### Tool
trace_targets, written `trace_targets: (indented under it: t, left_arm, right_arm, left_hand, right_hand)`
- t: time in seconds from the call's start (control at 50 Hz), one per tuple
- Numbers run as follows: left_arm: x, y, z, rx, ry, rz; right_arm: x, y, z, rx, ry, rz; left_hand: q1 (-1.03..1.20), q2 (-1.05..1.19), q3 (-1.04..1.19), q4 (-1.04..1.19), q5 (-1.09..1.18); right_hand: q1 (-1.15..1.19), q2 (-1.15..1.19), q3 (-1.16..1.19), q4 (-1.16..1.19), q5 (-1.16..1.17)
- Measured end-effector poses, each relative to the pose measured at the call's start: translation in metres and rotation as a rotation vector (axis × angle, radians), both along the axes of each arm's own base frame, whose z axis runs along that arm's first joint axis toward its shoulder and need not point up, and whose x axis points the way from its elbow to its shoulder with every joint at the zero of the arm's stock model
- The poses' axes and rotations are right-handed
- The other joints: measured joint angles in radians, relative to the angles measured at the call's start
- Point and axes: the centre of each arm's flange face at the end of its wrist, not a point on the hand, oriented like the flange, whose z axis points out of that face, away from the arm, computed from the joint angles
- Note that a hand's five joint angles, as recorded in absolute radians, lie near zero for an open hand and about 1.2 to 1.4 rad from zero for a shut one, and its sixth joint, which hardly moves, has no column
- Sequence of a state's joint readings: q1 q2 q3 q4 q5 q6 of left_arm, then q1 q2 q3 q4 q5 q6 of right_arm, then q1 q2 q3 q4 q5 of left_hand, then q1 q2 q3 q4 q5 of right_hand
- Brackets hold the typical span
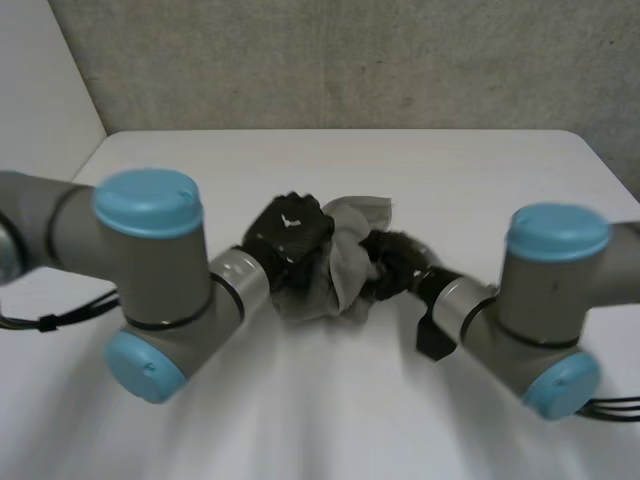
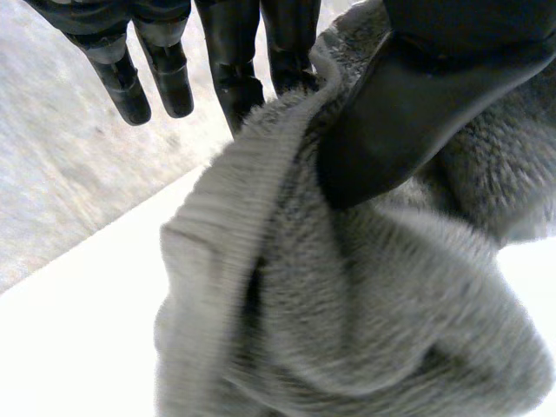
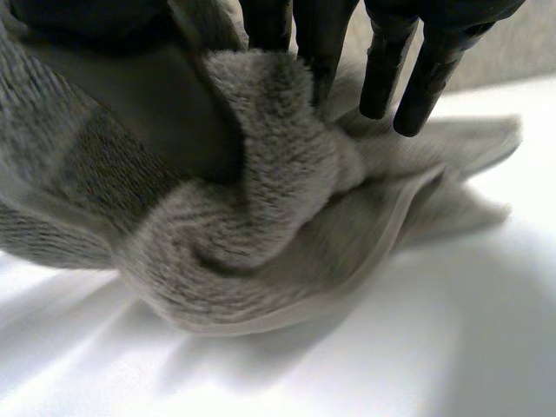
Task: Fold the towel.
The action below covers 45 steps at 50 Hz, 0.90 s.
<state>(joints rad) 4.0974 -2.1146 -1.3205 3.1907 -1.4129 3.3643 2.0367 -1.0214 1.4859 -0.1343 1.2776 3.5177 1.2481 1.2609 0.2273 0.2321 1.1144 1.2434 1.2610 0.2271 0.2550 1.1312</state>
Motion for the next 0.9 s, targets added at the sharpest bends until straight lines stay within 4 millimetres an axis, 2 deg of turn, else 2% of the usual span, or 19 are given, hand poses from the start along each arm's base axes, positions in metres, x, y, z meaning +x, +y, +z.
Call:
trace_targets:
  t: [0.06, 0.18, 0.2, 0.26, 0.3, 0.36, 0.42, 0.48, 0.52, 0.58, 0.64, 0.68, 0.7, 0.74, 0.8, 0.84, 0.9]
  left_arm:
    - [0.006, -0.004, 0.02, -0.032, 0.033, 0.02]
    - [0.015, -0.022, 0.081, -0.148, 0.194, 0.073]
    - [0.015, -0.023, 0.086, -0.156, 0.21, 0.075]
    - [0.02, -0.021, 0.116, -0.199, 0.303, 0.078]
    - [0.023, -0.016, 0.127, -0.216, 0.341, 0.077]
    - [0.031, -0.005, 0.133, -0.228, 0.374, 0.073]
    - [0.037, 0.004, 0.125, -0.223, 0.369, 0.074]
    - [0.046, 0.013, 0.102, -0.211, 0.317, 0.084]
    - [0.055, 0.016, 0.079, -0.208, 0.241, 0.103]
    - [0.066, 0.015, 0.057, -0.216, 0.141, 0.127]
    - [0.077, 0.01, 0.032, -0.227, 0.0, 0.147]
    - [0.082, 0.007, 0.012, -0.224, -0.119, 0.145]
    - [0.083, 0.006, 0.007, -0.222, -0.149, 0.142]
    - [0.085, 0.005, -0.003, -0.21, -0.207, 0.133]
    - [0.085, 0.006, -0.013, -0.186, -0.268, 0.113]
    - [0.084, 0.007, -0.012, -0.18, -0.274, 0.106]
    - [0.08, 0.011, -0.005, -0.187, -0.262, 0.096]
  right_arm:
    - [-0.005, -0.01, 0.02, -0.081, 0.031, 0.004]
    - [-0.003, -0.041, 0.099, -0.383, 0.034, 0.005]
    - [-0.003, -0.042, 0.107, -0.411, 0.027, 0.007]
    - [0.001, -0.041, 0.155, -0.562, -0.027, 0.023]
    - [0.002, -0.036, 0.174, -0.628, -0.054, 0.039]
    - [0.004, -0.025, 0.19, -0.701, -0.077, 0.076]
    - [0.005, -0.016, 0.185, -0.726, -0.052, 0.114]
    - [0.005, -0.006, 0.159, -0.719, 0.043, 0.158]
    - [0.004, 0.001, 0.129, -0.697, 0.157, 0.2]
    - [0.003, 0.009, 0.098, -0.67, 0.279, 0.248]
    - [0.001, 0.015, 0.068, -0.64, 0.407, 0.292]
    - [-0.001, 0.019, 0.053, -0.619, 0.479, 0.31]
    - [-0.002, 0.02, 0.051, -0.614, 0.493, 0.311]
    - [-0.003, 0.021, 0.049, -0.606, 0.513, 0.307]
    - [-0.006, 0.022, 0.057, -0.6, 0.497, 0.273]
    - [-0.008, 0.022, 0.065, -0.596, 0.47, 0.249]
    - [-0.013, 0.022, 0.075, -0.574, 0.422, 0.209]
  left_hand:
    - [0.0, 0.0, 0.0, 0.0, 0.0]
    - [0.0, 0.019, 0.0, 0.0, 0.0]
    - [0.0, 0.021, 0.0, 0.0, 0.0]
    - [0.0, 0.032, 0.0, 0.0, 0.0]
    - [0.0, 0.035, 0.0, 0.0, 0.0]
    - [0.0, 0.041, 0.0, 0.0, 0.009]
    - [0.003, 0.043, 0.0, 0.0, 0.013]
    - [0.003, 0.043, 0.0, 0.0, 0.013]
    - [0.003, 0.043, 0.0, 0.0, 0.013]
    - [0.003, 0.043, 0.0, 0.0, 0.013]
    - [0.003, 0.052, 0.0, 0.0, 0.013]
    - [0.0, 0.005, 0.0, 0.0, -0.019]
    - [0.0, -0.005, 0.0, 0.0, -0.025]
    - [-0.186, -0.21, 0.0, 0.0, -0.228]
    - [-0.535, -0.55, 0.0, 0.0, -0.574]
    - [-0.603, -0.618, 0.0, 0.0, -0.651]
    - [-0.632, -0.646, 0.0, 0.0, -0.694]
  right_hand:
    - [0.011, 0.0, 0.0, 0.0, 0.0]
    - [0.024, 0.0, 0.0, 0.0, 0.0]
    - [0.026, 0.0, 0.0, 0.0, 0.0]
    - [0.026, 0.005, 0.0, 0.0, 0.0]
    - [0.031, 0.014, 0.0, 0.0, 0.002]
    - [0.031, 0.014, 0.0, 0.0, 0.007]
    - [0.031, 0.014, 0.0, 0.0, 0.01]
    - [0.031, 0.014, 0.0, 0.0, 0.01]
    - [0.031, 0.014, 0.0, 0.0, 0.009]
    - [0.031, 0.014, 0.0, 0.0, 0.01]
    - [-0.058, -0.105, 0.0, 0.0, -0.13]
    - [-0.279, -0.332, 0.0, 0.0, -0.369]
    - [-0.336, -0.388, 0.0, 0.0, -0.417]
    - [-0.513, -0.562, 0.0, 0.0, -0.605]
    - [-0.78, -0.841, 0.0, 0.0, -0.928]
    - [-0.894, -0.964, 0.0, 0.0, -1.046]
    - [-0.987, -1.028, 0.0, 0.0, -1.073]
